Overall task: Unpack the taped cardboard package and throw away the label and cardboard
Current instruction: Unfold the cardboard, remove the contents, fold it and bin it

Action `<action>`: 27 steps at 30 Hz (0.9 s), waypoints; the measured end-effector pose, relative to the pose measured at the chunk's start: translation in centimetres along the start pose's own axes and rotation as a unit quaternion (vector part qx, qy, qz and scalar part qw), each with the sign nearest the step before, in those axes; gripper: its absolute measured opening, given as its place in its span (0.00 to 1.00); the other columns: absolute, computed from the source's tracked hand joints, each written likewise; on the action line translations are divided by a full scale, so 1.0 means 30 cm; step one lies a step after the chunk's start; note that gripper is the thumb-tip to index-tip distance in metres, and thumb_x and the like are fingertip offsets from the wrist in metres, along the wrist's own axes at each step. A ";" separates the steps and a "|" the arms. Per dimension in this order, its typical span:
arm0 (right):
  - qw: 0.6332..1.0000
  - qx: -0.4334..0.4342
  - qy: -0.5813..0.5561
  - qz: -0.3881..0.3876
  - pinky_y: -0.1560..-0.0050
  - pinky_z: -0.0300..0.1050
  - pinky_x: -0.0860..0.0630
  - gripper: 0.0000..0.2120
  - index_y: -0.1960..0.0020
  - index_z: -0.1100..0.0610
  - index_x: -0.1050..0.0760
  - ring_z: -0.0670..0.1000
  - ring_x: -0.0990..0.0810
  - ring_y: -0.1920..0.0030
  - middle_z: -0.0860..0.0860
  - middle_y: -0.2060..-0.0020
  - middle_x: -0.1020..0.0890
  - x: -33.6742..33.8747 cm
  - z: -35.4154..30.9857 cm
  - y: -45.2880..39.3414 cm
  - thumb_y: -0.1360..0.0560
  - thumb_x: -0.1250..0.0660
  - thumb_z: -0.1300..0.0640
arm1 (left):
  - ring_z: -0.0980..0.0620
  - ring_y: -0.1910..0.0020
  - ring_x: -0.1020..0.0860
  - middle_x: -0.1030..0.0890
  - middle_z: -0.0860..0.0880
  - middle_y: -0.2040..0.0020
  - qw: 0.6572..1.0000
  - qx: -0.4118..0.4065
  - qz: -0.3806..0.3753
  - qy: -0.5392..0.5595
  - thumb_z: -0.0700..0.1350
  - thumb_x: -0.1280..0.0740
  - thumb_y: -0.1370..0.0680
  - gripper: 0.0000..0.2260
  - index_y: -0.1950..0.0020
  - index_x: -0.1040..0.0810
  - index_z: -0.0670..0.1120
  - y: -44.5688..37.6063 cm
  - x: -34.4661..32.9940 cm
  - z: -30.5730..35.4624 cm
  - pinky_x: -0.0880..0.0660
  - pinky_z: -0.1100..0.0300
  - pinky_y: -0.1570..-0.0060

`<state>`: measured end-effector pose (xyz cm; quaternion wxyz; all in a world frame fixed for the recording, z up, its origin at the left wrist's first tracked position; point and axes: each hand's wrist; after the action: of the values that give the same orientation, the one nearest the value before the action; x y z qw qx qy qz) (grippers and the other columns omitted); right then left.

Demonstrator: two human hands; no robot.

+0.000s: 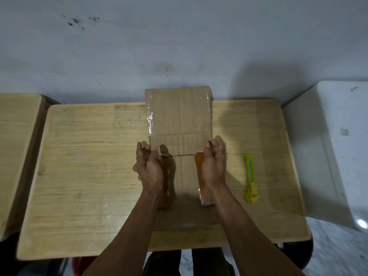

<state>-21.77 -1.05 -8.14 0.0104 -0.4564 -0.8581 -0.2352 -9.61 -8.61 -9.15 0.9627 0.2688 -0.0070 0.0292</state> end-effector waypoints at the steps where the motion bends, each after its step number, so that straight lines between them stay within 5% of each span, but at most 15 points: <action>1: 1.000 0.002 -0.010 -0.006 0.37 0.33 0.31 0.23 0.24 0.51 0.40 0.44 0.32 0.33 0.48 0.27 0.35 0.000 -0.003 0.001 0.18 0.40 0.52 | 0.54 0.38 0.25 0.23 0.55 0.42 1.000 0.005 0.003 -0.013 0.46 0.32 0.21 0.25 0.24 0.31 0.52 -0.003 0.006 -0.005 0.35 0.51 0.26; 4: 0.999 0.002 -0.023 -0.027 0.46 0.23 0.34 0.26 0.21 0.53 0.44 0.44 0.34 0.32 0.50 0.28 0.38 0.004 -0.008 -0.004 0.17 0.42 0.53 | 0.50 0.28 0.31 0.27 0.55 0.29 0.998 0.012 -0.009 -0.069 0.62 0.35 0.27 0.27 0.27 0.30 0.62 -0.008 0.021 -0.017 0.39 0.44 0.24; 7: 0.997 -0.007 -0.071 -0.036 0.30 0.42 0.33 0.28 0.22 0.54 0.42 0.51 0.35 0.28 0.50 0.28 0.39 0.008 -0.020 -0.007 0.19 0.42 0.47 | 0.48 0.26 0.32 0.28 0.53 0.27 0.996 0.010 -0.043 -0.083 0.67 0.40 0.26 0.29 0.26 0.31 0.61 -0.006 0.029 0.007 0.38 0.42 0.25; 9: 0.994 -0.025 -0.093 -0.044 0.27 0.53 0.34 0.32 0.23 0.54 0.39 0.54 0.33 0.28 0.52 0.28 0.37 0.018 -0.030 0.001 0.23 0.44 0.41 | 0.47 0.32 0.25 0.21 0.48 0.33 0.995 0.012 -0.082 -0.057 0.70 0.42 0.24 0.28 0.31 0.24 0.56 -0.001 0.035 0.029 0.31 0.42 0.30; 14: 0.988 -0.068 -0.111 -0.084 0.36 0.45 0.31 0.33 0.29 0.52 0.32 0.53 0.32 0.30 0.52 0.30 0.31 0.049 -0.055 0.026 0.26 0.45 0.34 | 0.48 0.49 0.18 0.14 0.48 0.54 0.990 0.103 -0.098 0.025 0.66 0.48 0.19 0.26 0.42 0.19 0.50 0.033 0.050 0.107 0.25 0.50 0.45; 16: 0.984 -0.086 -0.139 -0.071 0.30 0.52 0.34 0.34 0.24 0.49 0.39 0.55 0.34 0.28 0.53 0.27 0.33 0.052 -0.056 0.030 0.26 0.42 0.34 | 0.47 0.49 0.19 0.15 0.47 0.54 0.987 0.124 -0.090 0.041 0.66 0.47 0.19 0.27 0.39 0.21 0.48 0.056 0.051 0.133 0.25 0.51 0.48; 20: 0.974 -0.128 -0.174 -0.066 0.26 0.62 0.38 0.44 0.24 0.48 0.38 0.53 0.31 0.29 0.51 0.29 0.31 0.054 -0.036 0.029 0.32 0.36 0.27 | 0.45 0.45 0.19 0.16 0.45 0.47 0.989 0.140 -0.053 0.015 0.69 0.43 0.21 0.29 0.35 0.22 0.48 0.070 0.037 0.140 0.24 0.48 0.44; 22: 0.968 -0.154 -0.189 -0.060 0.28 0.62 0.34 0.49 0.27 0.53 0.32 0.56 0.27 0.31 0.56 0.31 0.26 0.049 0.005 0.017 0.39 0.32 0.24 | 0.42 0.39 0.21 0.17 0.45 0.40 0.990 0.142 -0.025 -0.007 0.79 0.40 0.32 0.39 0.35 0.20 0.51 0.012 0.048 0.048 0.26 0.43 0.35; 24: 0.967 -0.159 -0.191 -0.049 0.31 0.60 0.30 0.46 0.31 0.57 0.29 0.56 0.23 0.35 0.57 0.36 0.21 0.043 0.028 0.008 0.38 0.30 0.27 | 0.40 0.37 0.22 0.19 0.44 0.37 0.990 0.137 0.020 -0.031 0.85 0.40 0.43 0.51 0.33 0.21 0.51 -0.037 0.058 -0.026 0.29 0.39 0.33; 27: 0.972 -0.171 -0.161 -0.027 0.34 0.59 0.26 0.42 0.36 0.54 0.24 0.55 0.21 0.38 0.55 0.41 0.18 0.019 0.085 -0.030 0.38 0.32 0.25 | 0.38 0.36 0.24 0.20 0.42 0.36 0.985 0.143 0.056 -0.079 0.84 0.43 0.41 0.52 0.31 0.23 0.48 0.031 0.031 0.067 0.29 0.39 0.32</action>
<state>-22.32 0.02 -10.64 -0.2123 -0.4596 -0.8075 -0.3027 -8.73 -8.81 -6.91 0.9076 0.4043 -0.0942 0.0626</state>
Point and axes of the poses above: each hand's wrist, its own y-axis away from the middle knuckle, its own x-axis out of the back of the hand, z = x × y
